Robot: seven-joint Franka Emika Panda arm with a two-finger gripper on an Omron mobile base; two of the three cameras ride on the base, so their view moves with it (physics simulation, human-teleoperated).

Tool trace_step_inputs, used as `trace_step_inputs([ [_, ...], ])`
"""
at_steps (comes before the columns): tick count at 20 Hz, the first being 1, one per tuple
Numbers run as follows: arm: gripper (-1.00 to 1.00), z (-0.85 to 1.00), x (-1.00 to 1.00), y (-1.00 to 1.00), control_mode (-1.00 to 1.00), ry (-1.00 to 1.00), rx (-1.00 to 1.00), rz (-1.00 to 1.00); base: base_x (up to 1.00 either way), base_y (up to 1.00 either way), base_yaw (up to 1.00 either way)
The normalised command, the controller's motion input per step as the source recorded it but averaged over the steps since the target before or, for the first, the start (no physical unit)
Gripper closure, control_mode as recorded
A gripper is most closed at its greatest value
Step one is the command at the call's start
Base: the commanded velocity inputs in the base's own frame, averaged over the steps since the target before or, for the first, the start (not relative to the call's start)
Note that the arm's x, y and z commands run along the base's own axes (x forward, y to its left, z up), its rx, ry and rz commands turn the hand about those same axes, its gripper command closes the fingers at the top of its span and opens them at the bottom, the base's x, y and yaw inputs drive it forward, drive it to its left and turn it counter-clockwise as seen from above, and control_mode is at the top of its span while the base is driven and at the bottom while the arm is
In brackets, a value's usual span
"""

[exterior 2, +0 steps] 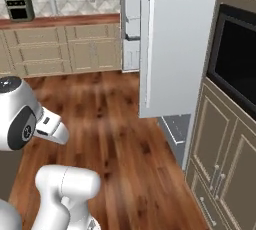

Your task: Gather the lemon wedge and cucumber from the fridge and place them on a tray on the dining counter. Then gather the fish and steak from the fridge and place them on the other tray.

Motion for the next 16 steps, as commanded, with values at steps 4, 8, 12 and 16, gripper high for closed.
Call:
trace_step_inputs([
  [4, -1.0, 0.0, 0.0, 0.0, 1.0, 0.0, 0.0, 0.0, 1.0, 0.28, 0.0],
  [8, -1.0, 0.0, 0.0, 0.0, 1.0, 0.0, 0.0, 0.0, 1.0, 0.31, -0.02],
  [12, -1.0, 0.0, 0.0, 0.0, 1.0, 0.0, 0.0, 0.0, 0.95, 0.39, -0.13],
  [16, -1.0, 0.0, 0.0, 0.0, 1.0, 0.0, 0.0, 0.0, 0.84, 0.42, -0.26],
])
